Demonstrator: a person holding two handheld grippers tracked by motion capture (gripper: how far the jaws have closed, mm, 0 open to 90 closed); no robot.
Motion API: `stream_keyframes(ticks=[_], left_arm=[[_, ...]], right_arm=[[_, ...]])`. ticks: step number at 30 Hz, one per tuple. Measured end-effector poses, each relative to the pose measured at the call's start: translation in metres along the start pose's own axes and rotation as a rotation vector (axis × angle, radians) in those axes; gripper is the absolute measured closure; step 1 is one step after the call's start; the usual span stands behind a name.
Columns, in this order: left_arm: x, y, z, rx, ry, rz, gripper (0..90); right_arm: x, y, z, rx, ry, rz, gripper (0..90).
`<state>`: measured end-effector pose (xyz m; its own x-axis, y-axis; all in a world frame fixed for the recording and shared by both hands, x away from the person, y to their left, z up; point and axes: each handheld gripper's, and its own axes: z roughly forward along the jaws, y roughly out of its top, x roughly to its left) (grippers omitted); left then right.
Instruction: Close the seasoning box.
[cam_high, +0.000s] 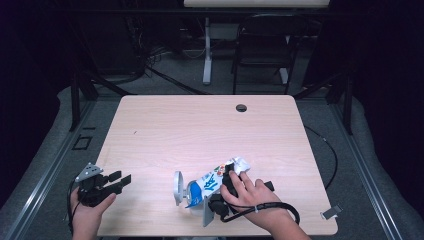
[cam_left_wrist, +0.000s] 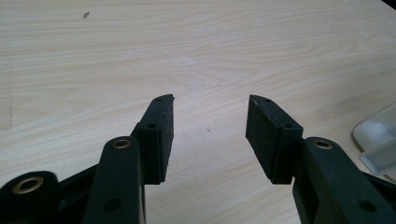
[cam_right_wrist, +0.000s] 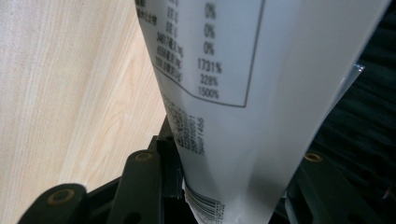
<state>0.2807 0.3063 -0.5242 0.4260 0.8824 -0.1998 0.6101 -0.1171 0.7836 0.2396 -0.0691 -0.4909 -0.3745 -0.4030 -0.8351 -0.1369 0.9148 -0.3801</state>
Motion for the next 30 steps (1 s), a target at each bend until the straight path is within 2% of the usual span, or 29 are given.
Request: stream_keyframes(ticks=[30], left_arm=[[0.0015, -0.001, 0.0006, 0.007, 0.001, -0.006, 51.9]], right_arm=[[0.0002, 0.0002, -0.0017, -0.004, -0.008, -0.008, 63.4]])
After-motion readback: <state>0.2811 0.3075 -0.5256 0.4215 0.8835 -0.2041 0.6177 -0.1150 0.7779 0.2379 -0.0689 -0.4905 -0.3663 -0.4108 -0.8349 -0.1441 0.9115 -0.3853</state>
